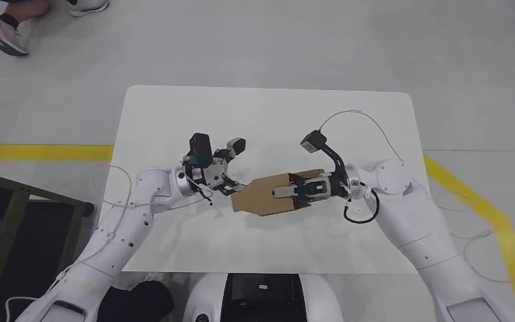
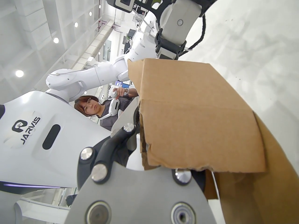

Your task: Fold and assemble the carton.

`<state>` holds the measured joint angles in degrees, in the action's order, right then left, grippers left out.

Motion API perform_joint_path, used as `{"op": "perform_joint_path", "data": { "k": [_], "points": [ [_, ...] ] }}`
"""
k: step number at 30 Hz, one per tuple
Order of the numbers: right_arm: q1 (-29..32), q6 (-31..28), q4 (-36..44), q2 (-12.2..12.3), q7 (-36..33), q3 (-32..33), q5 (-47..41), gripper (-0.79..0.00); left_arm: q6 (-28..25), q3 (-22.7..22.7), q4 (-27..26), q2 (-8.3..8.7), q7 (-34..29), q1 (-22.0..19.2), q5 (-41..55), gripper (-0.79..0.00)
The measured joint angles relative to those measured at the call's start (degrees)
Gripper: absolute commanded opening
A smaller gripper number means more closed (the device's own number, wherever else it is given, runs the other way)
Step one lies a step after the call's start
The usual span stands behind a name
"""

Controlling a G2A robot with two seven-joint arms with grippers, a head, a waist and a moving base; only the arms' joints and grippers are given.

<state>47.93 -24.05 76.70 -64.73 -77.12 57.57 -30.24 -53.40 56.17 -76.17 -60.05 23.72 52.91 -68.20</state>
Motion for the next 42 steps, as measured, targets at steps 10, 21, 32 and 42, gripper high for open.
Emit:
{"op": "perform_joint_path", "data": {
  "k": [10, 21, 32, 42],
  "points": [
    [-0.51, 0.09, -0.55, -0.18, -0.31, -0.39, -0.23, -0.785, 0.34, -0.22, 0.60, -0.64, 0.00, -0.55, -0.46, 0.000],
    [-0.86, -0.05, -0.98, -0.34, -0.53, -0.62, -0.53, -0.785, -0.01, 0.22, 0.92, -1.06, -0.06, -0.67, -0.68, 0.000],
    [-0.71, -0.37, -2.09, -0.29, 1.88, 0.39, -0.08, -0.785, -2.60, 3.87, 2.31, -0.37, 0.72, 0.89, -0.20, 0.000],
    [0.23, -0.05, -2.30, 0.11, 7.14, 2.68, 2.12, -0.785, -4.63, 9.70, -1.97, 1.22, 0.50, 5.82, 0.41, 0.000]
  ]
}}
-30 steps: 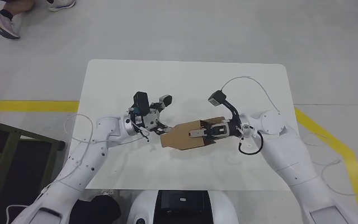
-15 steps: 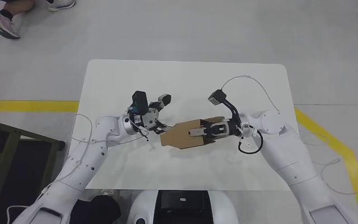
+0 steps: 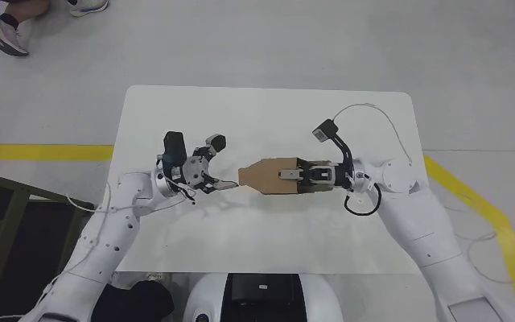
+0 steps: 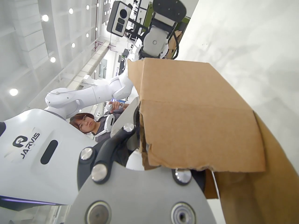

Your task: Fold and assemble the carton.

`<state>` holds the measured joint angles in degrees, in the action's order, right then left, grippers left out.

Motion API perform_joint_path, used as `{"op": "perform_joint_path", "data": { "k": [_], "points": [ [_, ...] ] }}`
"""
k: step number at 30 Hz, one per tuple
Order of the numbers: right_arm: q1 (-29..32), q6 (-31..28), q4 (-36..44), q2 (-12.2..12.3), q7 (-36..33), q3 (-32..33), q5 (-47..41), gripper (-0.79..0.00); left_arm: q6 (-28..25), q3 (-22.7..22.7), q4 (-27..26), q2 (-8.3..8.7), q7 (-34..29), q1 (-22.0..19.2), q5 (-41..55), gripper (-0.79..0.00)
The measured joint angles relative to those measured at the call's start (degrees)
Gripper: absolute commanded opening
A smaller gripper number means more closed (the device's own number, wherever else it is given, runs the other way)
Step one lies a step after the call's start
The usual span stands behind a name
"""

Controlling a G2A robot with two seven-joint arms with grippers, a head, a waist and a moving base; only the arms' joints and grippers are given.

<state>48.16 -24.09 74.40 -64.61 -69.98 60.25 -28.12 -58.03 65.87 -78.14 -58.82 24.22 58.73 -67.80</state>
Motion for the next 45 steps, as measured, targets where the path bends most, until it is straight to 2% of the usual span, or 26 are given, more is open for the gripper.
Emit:
{"op": "perform_joint_path", "data": {
  "k": [7, 16, 27, 37, 45],
  "points": [
    [0.75, 0.49, 0.79, -0.04, 2.08, 0.50, -0.73, -0.785, 0.40, -0.32, -2.36, 0.08, -2.45, 1.22, -0.85, 0.000],
    [0.82, 0.87, 2.00, -0.46, 2.35, -0.77, -0.90, -0.785, 4.64, -3.84, -0.53, -1.39, -4.16, -1.95, -0.20, 0.000],
    [0.29, 0.61, 1.47, -1.00, 1.84, -2.15, -1.19, -0.785, 9.22, -5.47, -2.82, -2.13, -1.37, -2.02, -5.80, 0.000],
    [0.27, 0.63, 1.38, -1.09, 1.71, -1.94, -1.03, -0.785, 9.07, -4.72, -3.92, -2.04, -0.06, -0.97, -7.55, 0.000],
    [0.33, 0.61, 0.52, -1.00, 2.78, -1.06, -0.10, -0.785, 8.83, -2.44, -3.31, -1.72, 0.91, 0.13, -6.57, 0.000]
  ]
}}
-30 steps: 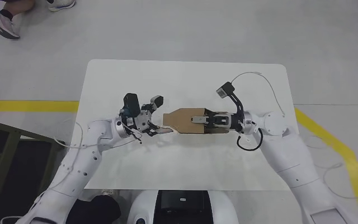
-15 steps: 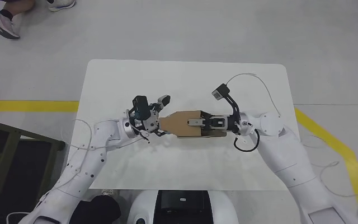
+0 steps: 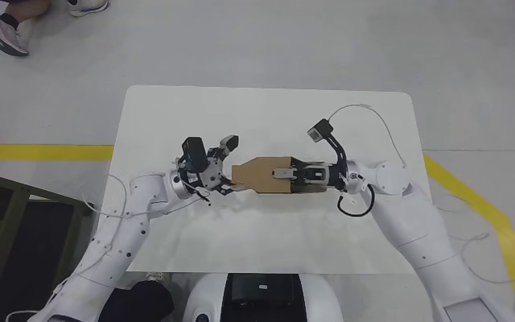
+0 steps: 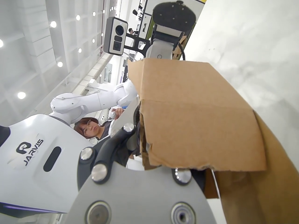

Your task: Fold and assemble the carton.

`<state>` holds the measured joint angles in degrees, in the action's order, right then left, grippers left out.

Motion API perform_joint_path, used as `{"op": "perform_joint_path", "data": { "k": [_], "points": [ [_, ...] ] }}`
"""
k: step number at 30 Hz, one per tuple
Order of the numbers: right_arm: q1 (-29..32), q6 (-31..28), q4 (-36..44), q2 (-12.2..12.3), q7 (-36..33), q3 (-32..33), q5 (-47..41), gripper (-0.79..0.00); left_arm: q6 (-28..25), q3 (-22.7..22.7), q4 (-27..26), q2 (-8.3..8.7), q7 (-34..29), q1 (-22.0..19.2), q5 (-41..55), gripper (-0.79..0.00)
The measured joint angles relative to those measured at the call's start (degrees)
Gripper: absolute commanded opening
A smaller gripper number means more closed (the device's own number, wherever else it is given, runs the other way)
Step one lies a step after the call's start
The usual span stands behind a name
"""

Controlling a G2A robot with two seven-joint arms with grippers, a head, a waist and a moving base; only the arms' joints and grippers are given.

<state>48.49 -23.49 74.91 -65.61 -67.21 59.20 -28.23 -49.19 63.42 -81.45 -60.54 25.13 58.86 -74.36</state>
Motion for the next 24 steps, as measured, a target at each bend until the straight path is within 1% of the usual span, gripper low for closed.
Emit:
{"op": "perform_joint_path", "data": {
  "k": [4, 9, 14, 16, 19, 24],
  "points": [
    [0.26, -0.20, -0.47, 0.17, 1.22, 0.91, 0.89, -0.785, 0.63, 1.90, -0.26, 0.42, 0.26, 1.39, -0.66, 0.000],
    [0.77, 0.57, -0.35, 0.53, 3.61, 2.19, 3.78, -0.785, 1.55, 5.48, -2.95, 1.34, 1.32, 4.73, -2.74, 0.000],
    [1.10, 3.42, -0.13, 0.73, 6.12, 2.31, 7.67, -0.785, 1.44, 9.60, -7.09, 2.25, 5.67, 7.92, -4.69, 0.000],
    [1.08, 4.53, 0.22, 0.71, 6.71, 1.95, 9.01, -0.785, 1.52, 10.72, -7.84, 2.45, 6.57, 8.46, -4.97, 0.000],
    [0.93, 5.68, 0.86, 0.61, 7.37, 1.24, 10.56, -0.785, 1.75, 11.55, -8.78, 2.57, 6.05, 8.61, -4.87, 0.000],
    [0.60, 6.36, 1.72, 0.37, 7.71, 0.07, 11.99, -0.785, 3.40, 10.58, -9.44, 2.32, 1.48, 7.72, -4.40, 0.000]
  ]
}}
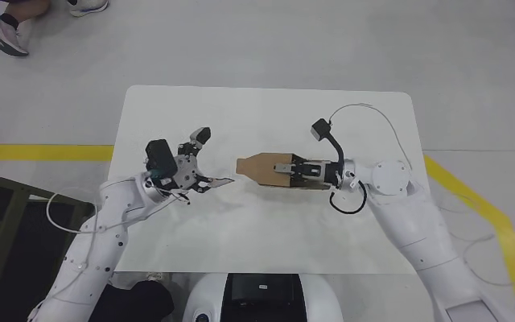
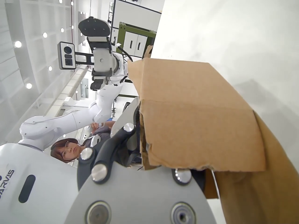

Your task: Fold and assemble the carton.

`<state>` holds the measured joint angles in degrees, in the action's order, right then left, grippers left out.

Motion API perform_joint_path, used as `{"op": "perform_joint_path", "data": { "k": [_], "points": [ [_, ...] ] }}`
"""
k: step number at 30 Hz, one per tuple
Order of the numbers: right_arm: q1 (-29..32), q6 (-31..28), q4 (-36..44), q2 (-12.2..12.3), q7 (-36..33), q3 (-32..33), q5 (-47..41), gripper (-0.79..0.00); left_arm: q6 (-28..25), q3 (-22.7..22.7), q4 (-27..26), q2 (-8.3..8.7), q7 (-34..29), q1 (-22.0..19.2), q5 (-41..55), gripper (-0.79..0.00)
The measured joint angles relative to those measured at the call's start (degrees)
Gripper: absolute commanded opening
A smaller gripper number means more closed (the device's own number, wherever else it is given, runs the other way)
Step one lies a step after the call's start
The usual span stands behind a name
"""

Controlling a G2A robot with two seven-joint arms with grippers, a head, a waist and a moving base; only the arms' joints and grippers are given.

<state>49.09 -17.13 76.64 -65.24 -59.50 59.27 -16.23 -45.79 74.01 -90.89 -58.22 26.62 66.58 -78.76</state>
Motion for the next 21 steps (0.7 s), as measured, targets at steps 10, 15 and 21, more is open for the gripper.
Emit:
{"op": "perform_joint_path", "data": {
  "k": [10, 15, 21],
  "points": [
    [0.21, -0.52, 1.46, -0.13, -0.97, -0.48, -0.40, -0.785, 3.57, -2.94, 0.66, -0.87, -10.96, -2.60, 3.47, 0.000],
    [0.23, -1.38, 1.95, -0.18, -2.18, -0.38, -2.12, -0.785, 3.93, -2.83, 1.78, -1.07, -13.18, -3.13, 6.58, 0.000],
    [0.29, -2.11, 2.71, -0.24, -3.18, -0.34, -3.51, -0.785, 2.98, -2.76, 2.76, -1.18, -14.83, -3.53, 8.79, 0.000]
  ]
}}
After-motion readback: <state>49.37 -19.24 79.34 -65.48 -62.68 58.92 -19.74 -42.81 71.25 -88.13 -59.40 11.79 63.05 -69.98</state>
